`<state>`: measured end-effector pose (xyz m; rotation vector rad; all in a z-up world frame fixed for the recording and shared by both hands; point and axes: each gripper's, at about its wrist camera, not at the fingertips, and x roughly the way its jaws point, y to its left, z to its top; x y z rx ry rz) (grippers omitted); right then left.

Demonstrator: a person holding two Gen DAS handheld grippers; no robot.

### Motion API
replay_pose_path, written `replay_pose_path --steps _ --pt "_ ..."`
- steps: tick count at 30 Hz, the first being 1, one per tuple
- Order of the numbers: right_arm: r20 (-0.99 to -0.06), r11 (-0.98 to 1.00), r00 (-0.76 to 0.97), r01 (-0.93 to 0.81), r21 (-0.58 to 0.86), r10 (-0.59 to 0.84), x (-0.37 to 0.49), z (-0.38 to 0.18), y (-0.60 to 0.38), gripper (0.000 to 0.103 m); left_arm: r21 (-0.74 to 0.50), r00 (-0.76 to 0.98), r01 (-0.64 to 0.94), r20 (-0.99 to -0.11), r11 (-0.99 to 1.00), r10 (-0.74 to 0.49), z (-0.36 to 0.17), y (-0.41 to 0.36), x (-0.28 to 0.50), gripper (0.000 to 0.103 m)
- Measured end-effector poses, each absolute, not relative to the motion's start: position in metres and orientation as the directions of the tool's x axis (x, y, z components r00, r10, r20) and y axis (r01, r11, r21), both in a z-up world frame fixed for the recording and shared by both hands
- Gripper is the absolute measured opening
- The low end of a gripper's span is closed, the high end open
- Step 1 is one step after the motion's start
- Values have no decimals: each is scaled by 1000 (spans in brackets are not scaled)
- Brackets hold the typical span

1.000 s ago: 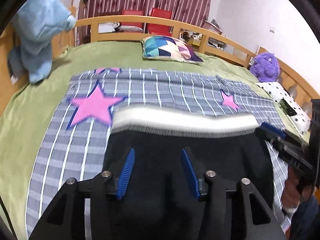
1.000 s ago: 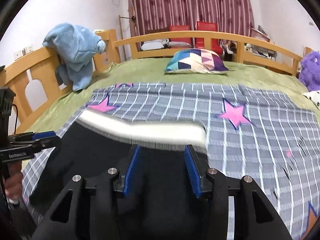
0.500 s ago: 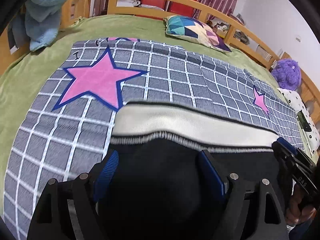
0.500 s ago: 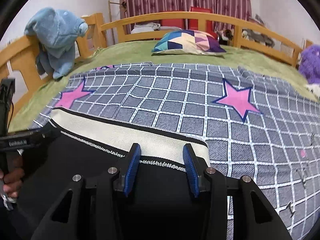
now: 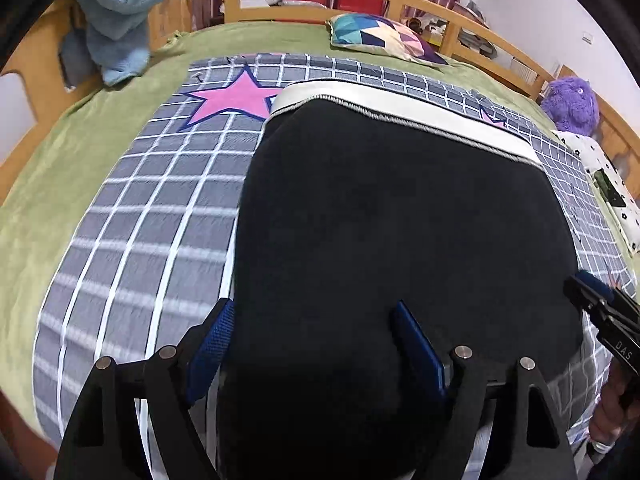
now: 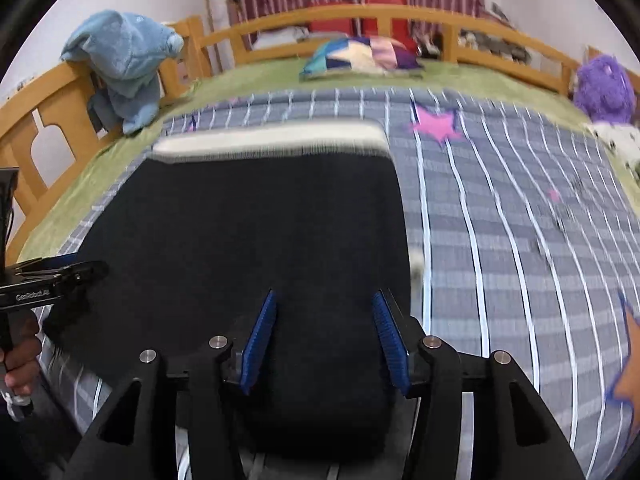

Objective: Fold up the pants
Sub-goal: 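Release the stack and pull both tools back from the sweatpants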

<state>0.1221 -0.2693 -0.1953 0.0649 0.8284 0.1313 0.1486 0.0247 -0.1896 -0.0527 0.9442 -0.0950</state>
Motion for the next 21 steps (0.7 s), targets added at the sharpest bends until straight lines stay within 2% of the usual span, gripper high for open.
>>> replay_pose_path --steps 5,8,11,13,18,20,21 --pt "-753 985 639 -56 161 159 75 -193 -274 50 -123 556 61 -820 991 -136 -177 31 109 78" --pt "-706 985 691 -48 166 152 44 -164 -273 50 -179 582 82 -790 980 -193 -149 29 83 78" --pt "-657 992 746 -43 119 111 20 -128 -267 52 -138 648 117 -740 983 -181 -113 14 56 80" --pt "-631 996 771 -32 89 81 6 -106 -264 59 -100 691 138 -704 985 -168 -88 3 38 80" --pt "-591 997 806 0 74 44 -26 -68 -262 60 -28 767 141 -628 990 -127 -46 -16 3 83" --pt "-593 997 804 17 75 31 -33 -60 -266 69 -27 779 149 -613 989 -134 -35 -21 -10 85" --pt "-594 997 804 27 68 18 -36 -57 -266 80 -25 779 150 -612 988 -134 -32 -23 -15 87"
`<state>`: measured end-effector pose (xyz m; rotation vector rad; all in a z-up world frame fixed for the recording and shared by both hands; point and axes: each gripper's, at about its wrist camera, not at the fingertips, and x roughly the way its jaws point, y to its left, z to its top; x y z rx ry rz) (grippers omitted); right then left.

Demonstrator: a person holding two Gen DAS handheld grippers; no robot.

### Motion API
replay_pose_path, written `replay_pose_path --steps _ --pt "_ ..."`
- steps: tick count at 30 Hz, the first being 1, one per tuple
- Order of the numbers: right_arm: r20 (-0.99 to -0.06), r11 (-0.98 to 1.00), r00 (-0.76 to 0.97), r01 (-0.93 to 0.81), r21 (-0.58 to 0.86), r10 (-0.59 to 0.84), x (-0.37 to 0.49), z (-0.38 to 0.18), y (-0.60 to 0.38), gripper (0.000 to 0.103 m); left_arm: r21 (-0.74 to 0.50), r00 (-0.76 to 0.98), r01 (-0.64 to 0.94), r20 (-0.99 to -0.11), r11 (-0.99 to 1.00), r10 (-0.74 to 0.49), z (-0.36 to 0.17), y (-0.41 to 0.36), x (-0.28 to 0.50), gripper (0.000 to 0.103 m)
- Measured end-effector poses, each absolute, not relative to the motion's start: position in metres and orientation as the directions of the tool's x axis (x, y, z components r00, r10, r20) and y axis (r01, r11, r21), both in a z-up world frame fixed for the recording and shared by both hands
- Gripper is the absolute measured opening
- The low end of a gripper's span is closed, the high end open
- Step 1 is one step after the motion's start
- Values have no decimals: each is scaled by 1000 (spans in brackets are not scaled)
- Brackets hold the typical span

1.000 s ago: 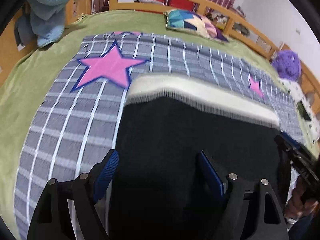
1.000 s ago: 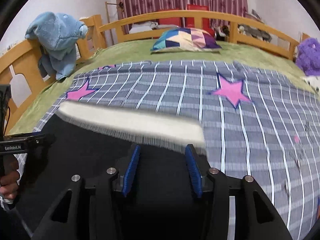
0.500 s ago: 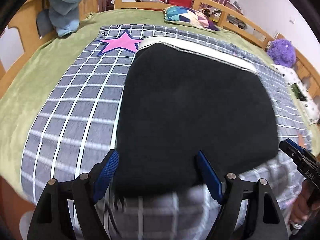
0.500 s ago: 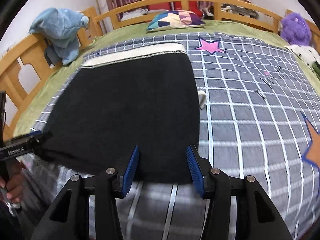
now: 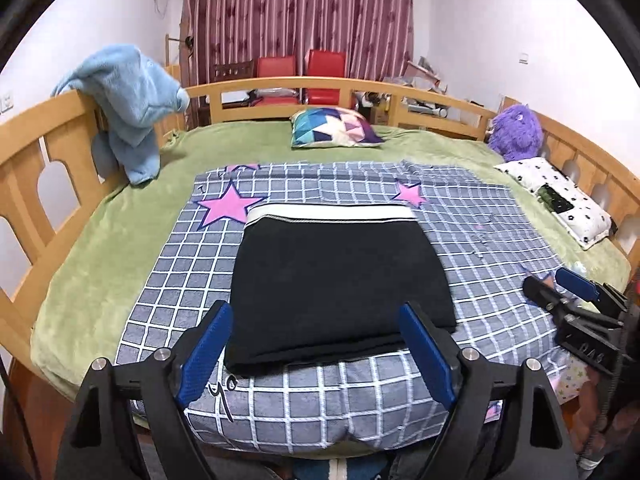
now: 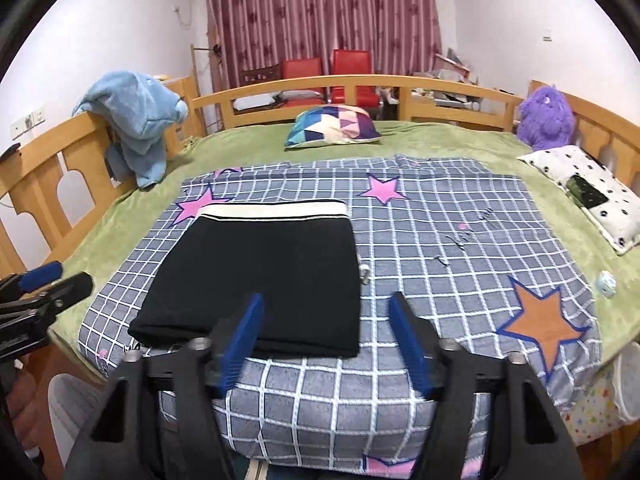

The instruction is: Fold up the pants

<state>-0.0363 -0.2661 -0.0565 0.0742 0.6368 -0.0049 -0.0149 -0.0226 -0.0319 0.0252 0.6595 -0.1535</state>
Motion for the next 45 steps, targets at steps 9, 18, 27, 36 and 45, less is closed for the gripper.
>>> replay_pose_path --steps 9,18,27,36,45 --pt "-551 999 834 43 21 -25 -64 -35 -262 100 -12 799 112 -593 994 -97 -18 -28 -41 94" --pt "-557 998 830 58 23 -36 -73 -31 -264 100 -25 795 108 -598 994 -101 -21 -27 -46 94" --pt "-555 998 831 58 33 -30 -77 -29 -266 100 -27 797 99 -596 995 -96 -21 -24 -48 94" --pt "-559 997 829 66 32 -37 -79 -27 -267 100 -26 798 95 -596 995 -92 -20 -23 -48 94" --pt "-561 997 827 74 28 -46 -79 -26 -267 100 -26 797 96 -597 995 -92 -20 -23 -49 94"
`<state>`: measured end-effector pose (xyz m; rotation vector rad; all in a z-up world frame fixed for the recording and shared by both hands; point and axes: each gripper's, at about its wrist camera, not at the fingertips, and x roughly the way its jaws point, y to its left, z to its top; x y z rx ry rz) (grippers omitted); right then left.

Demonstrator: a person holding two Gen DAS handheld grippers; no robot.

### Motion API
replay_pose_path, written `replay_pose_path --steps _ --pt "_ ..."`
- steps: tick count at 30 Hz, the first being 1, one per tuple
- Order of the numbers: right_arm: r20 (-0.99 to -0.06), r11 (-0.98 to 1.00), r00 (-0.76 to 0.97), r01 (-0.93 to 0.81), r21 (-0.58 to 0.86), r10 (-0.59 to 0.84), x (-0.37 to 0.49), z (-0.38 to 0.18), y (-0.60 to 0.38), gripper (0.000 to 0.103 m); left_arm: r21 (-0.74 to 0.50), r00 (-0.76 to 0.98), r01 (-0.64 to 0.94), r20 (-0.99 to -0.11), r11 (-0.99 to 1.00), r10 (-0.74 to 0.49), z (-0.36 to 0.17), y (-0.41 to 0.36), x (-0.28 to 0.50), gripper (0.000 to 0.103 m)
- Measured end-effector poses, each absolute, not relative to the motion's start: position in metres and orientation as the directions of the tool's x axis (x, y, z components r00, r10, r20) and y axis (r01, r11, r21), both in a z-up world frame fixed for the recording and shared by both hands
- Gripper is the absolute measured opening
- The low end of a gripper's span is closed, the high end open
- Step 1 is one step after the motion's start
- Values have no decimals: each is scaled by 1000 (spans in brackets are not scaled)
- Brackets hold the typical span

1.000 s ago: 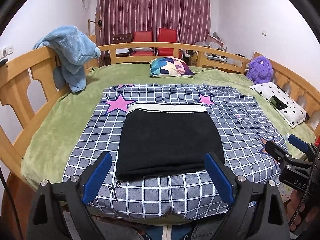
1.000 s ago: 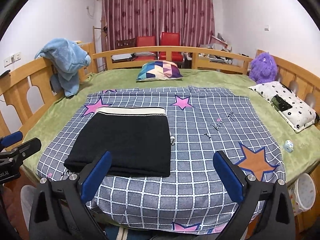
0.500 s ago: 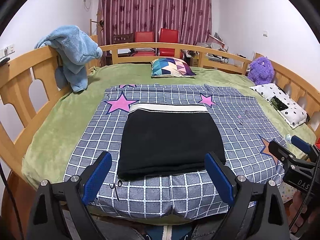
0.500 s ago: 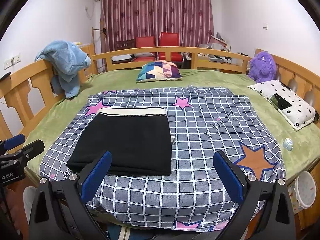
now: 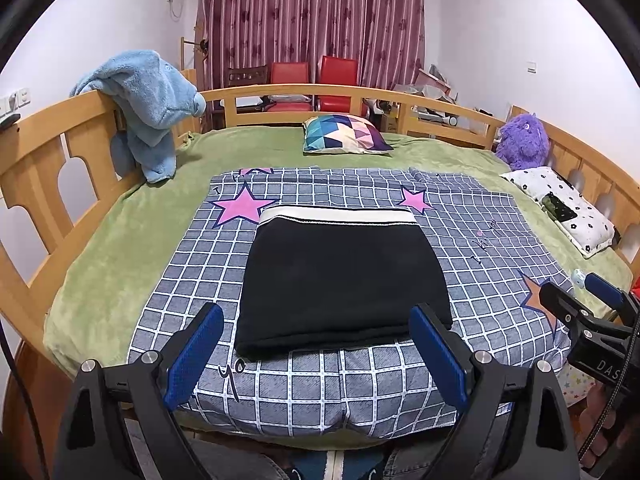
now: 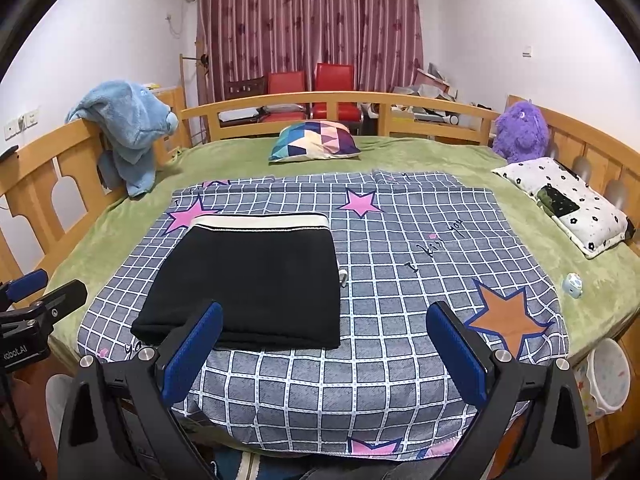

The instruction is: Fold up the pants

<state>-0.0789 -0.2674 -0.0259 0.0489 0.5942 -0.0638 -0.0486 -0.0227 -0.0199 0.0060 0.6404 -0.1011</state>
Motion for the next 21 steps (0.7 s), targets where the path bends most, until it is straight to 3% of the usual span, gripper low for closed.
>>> replay_pose_path --steps 21 --pt "-561 995 826 94 23 -65 -81 -26 -267 100 -22 795 91 -601 996 -86 -20 -25 -48 94"
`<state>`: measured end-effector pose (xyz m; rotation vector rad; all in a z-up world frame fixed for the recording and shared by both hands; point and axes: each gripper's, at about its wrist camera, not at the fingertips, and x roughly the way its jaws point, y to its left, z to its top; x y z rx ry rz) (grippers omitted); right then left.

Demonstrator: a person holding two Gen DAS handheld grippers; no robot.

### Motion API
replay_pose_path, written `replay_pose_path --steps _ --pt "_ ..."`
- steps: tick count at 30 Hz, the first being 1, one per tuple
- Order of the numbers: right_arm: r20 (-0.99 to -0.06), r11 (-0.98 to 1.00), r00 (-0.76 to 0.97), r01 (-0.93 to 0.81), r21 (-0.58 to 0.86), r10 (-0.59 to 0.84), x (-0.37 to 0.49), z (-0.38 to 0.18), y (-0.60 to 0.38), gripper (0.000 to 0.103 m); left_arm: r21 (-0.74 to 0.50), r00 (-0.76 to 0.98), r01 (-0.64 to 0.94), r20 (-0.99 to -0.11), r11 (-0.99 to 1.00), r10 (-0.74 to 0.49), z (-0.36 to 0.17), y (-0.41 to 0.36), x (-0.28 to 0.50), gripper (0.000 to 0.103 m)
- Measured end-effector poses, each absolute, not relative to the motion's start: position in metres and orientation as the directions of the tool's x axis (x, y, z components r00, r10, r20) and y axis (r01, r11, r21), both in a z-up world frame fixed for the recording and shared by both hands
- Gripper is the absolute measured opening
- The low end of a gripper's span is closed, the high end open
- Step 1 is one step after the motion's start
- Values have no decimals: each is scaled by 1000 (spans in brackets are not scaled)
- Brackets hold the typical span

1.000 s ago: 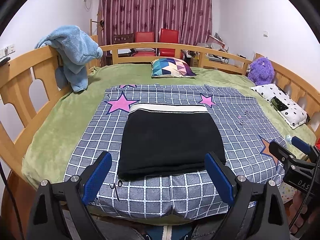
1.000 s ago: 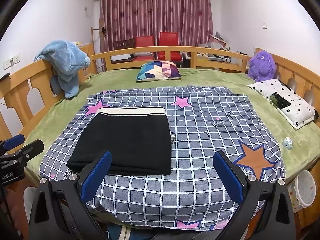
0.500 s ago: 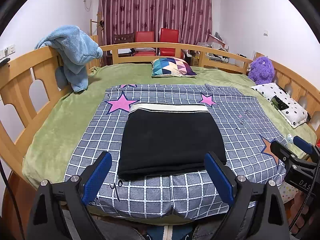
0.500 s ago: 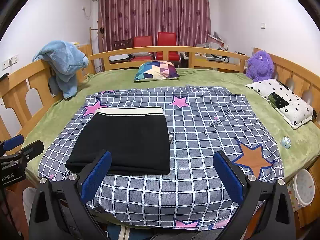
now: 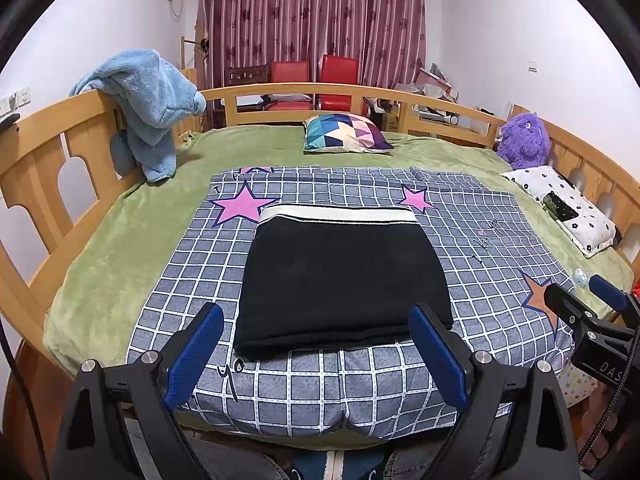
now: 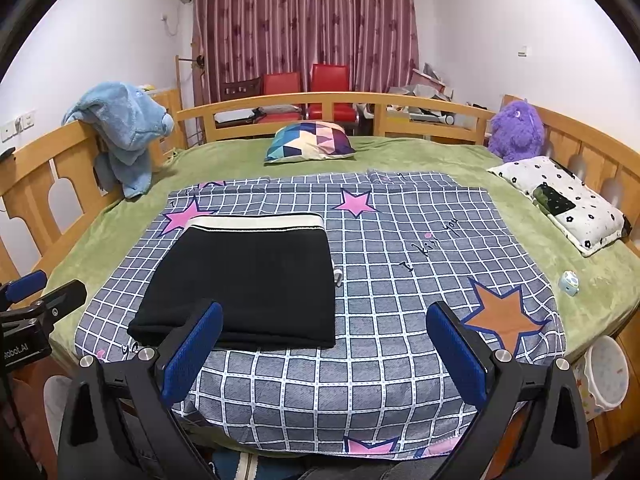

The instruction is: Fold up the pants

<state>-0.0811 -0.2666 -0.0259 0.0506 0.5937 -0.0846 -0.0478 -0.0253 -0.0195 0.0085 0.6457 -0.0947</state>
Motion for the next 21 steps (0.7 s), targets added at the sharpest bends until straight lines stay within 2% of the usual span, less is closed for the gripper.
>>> replay_pose_path --steps 21 --pt "-561 995 826 97 34 -62 -81 -28 -269 100 -16 795 82 -602 996 -75 -23 -28 -45 94"
